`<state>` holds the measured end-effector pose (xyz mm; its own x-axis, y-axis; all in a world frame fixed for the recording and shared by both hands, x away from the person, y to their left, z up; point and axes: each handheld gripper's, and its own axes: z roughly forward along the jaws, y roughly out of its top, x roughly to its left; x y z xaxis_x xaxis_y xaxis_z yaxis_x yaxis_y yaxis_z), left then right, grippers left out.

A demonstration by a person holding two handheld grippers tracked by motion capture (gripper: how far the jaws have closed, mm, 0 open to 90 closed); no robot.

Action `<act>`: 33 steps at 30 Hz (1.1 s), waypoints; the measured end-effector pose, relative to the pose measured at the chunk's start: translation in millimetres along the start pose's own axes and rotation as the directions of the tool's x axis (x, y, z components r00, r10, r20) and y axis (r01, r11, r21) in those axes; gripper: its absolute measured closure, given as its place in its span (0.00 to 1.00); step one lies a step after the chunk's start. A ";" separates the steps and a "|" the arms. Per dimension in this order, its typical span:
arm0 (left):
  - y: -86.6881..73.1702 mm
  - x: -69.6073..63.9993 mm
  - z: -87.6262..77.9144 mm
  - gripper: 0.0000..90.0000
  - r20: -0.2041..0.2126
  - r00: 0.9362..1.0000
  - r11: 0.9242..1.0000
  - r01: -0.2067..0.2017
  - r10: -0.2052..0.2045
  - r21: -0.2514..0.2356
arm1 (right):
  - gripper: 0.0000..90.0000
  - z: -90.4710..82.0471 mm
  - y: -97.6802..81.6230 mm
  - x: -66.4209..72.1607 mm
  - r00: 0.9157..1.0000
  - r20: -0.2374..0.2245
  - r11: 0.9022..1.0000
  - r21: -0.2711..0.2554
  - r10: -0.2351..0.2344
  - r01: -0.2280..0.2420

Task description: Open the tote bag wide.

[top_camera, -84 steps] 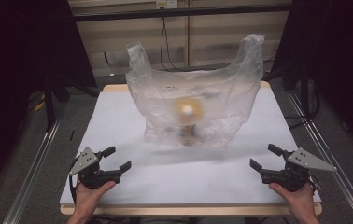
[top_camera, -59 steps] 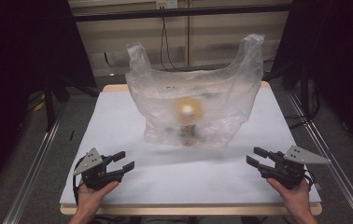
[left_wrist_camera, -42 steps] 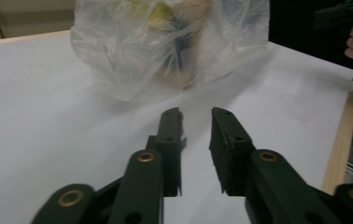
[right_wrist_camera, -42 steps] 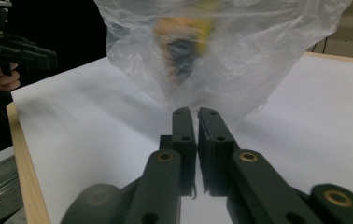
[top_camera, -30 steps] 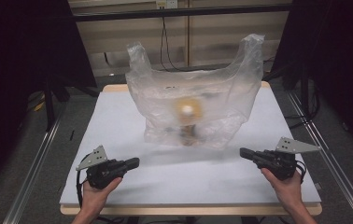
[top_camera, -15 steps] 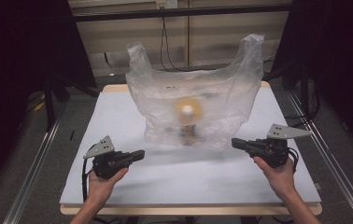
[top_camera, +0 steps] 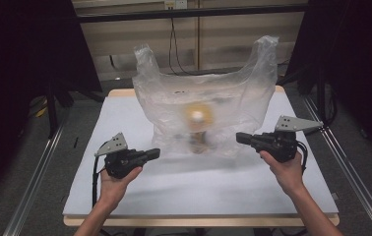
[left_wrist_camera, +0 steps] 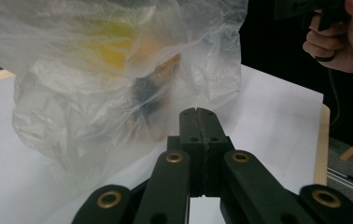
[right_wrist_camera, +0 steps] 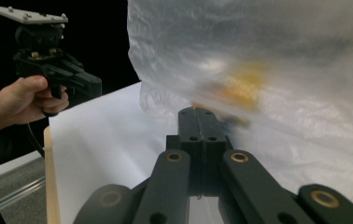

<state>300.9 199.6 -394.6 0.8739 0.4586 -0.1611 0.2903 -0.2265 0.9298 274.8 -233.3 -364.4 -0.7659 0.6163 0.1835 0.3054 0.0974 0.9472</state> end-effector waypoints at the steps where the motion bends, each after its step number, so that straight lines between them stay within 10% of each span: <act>1: 1.6 0.8 1.2 1.00 0.002 1.000 1.000 -0.006 0.006 -0.006 | 1.00 0.3 2.3 -0.6 1.000 -0.002 1.000 -0.007 0.001 -0.001; 33: 73.0 4.4 30.2 1.00 0.041 0.997 0.993 -0.058 0.062 -0.099 | 1.00 24.8 79.4 -6.4 0.997 -0.005 0.996 -0.061 -0.071 0.071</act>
<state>337.7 159.1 -337.5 0.9054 0.4083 -0.1166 0.1992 -0.1661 0.9658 317.9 -210.2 -296.9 -0.7888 0.6035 0.1169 0.2151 0.0929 0.9722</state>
